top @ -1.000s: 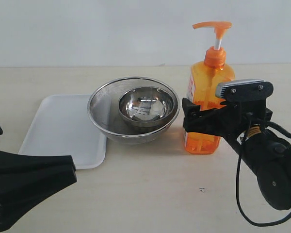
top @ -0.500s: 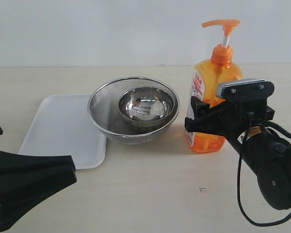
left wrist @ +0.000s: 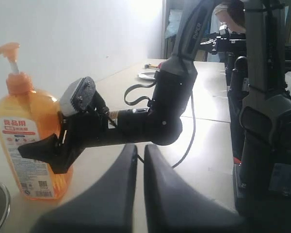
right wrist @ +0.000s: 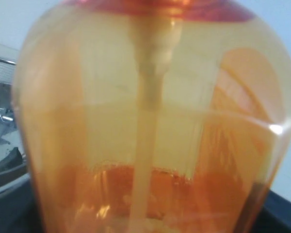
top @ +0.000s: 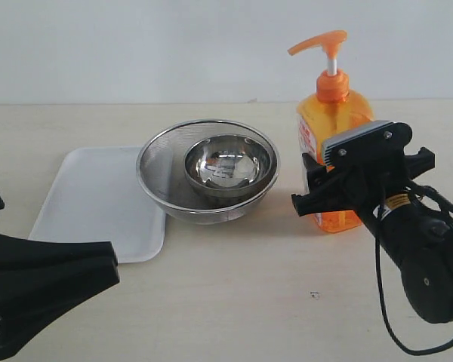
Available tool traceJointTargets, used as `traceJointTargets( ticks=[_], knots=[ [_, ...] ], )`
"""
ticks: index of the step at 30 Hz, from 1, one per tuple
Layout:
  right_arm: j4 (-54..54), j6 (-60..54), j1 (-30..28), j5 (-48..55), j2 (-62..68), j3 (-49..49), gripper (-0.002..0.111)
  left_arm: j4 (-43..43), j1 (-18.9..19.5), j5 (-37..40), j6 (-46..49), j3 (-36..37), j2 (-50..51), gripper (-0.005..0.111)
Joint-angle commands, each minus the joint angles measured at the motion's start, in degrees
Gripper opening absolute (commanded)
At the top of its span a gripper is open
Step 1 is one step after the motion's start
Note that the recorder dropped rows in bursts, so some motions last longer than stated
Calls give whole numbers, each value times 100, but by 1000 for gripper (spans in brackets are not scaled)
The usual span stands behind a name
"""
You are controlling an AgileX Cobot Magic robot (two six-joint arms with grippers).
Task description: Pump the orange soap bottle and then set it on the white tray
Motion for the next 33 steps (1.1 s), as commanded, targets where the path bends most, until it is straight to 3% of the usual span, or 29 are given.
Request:
traceJointTargets(
  ticks=[1, 8, 33],
  knots=[
    [37, -661, -4, 252, -100, -200, 0, -5, 1, 16, 20, 31, -31, 5],
    [307, -1338, -4, 524, -100, -399, 0, -5, 1, 16, 20, 31, -31, 5],
    [310, -1747, -4, 712, -100, -399, 0, -243, 1, -566, -6, 31, -31, 5]
  ],
)
